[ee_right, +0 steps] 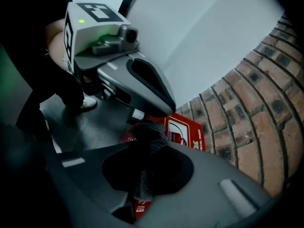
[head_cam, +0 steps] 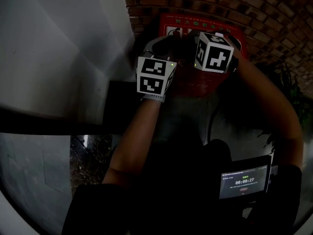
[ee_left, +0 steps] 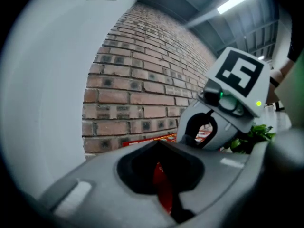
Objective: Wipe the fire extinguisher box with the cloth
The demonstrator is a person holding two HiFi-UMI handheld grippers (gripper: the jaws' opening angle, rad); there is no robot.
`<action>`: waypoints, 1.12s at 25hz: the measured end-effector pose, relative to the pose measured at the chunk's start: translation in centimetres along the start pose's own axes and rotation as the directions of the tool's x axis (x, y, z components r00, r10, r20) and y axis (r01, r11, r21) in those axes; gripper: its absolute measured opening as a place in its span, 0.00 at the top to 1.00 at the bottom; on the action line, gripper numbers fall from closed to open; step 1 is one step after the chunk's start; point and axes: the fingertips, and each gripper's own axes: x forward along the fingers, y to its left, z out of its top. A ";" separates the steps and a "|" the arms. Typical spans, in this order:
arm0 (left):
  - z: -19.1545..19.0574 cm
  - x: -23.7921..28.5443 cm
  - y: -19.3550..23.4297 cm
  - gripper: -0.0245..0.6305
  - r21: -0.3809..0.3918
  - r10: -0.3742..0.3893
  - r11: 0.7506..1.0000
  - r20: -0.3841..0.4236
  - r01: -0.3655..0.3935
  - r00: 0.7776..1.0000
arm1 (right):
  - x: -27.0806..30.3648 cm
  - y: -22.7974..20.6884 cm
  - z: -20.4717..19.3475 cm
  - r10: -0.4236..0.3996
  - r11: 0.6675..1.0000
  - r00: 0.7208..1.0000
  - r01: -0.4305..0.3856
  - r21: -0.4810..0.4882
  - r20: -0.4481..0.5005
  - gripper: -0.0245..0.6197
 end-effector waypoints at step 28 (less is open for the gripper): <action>-1.5 1.2 -1.6 0.96 0.047 -0.053 0.997 -0.054 0.056 0.997 | 2.7 -11.3 -9.0 -0.218 0.975 0.957 0.224 0.008 -0.191 0.91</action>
